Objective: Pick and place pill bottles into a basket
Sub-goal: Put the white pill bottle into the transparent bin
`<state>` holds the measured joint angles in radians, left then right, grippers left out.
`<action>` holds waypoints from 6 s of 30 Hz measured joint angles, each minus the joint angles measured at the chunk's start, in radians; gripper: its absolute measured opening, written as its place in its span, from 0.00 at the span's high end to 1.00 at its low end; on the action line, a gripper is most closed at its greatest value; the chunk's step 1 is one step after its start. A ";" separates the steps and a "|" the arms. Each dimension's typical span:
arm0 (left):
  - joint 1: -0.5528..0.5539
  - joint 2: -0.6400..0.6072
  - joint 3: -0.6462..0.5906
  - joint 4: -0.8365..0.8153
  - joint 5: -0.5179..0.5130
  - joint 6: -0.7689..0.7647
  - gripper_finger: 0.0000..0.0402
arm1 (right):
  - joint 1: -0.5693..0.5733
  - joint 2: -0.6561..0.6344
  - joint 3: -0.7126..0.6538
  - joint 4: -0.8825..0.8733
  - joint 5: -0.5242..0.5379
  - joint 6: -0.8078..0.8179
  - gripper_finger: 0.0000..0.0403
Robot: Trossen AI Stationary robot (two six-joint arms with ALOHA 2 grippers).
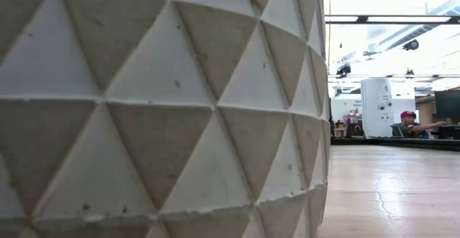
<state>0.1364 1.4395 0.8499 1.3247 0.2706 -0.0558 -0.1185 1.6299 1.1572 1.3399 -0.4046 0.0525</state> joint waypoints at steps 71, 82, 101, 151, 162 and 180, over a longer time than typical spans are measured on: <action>-0.017 0.000 0.053 -0.008 0.069 -0.562 0.44 | -0.087 0.008 0.088 -0.153 -0.439 -0.139 0.66; -0.026 0.000 0.057 -0.007 0.073 -0.628 0.44 | -0.096 0.008 0.114 -0.207 -0.472 -0.195 0.66; -0.028 0.013 0.053 -0.041 0.124 -1.074 0.44 | -0.154 0.008 0.216 -0.433 -0.835 -0.233 0.66; -0.086 0.153 0.183 -0.106 0.142 -1.244 0.44 | -0.153 0.007 0.311 -0.682 -1.092 -0.637 0.66; -0.086 0.174 0.204 -0.113 0.138 -1.246 0.44 | -0.152 0.008 0.309 -0.691 -1.115 -0.636 0.67; -0.086 0.174 0.204 -0.146 0.138 -1.272 0.44 | -0.152 0.008 0.308 -0.701 -1.124 -0.641 0.67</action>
<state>0.0505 1.6135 1.0534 1.1782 0.4088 -1.3280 -0.2707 1.6375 1.4654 0.6388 -1.5288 -0.5883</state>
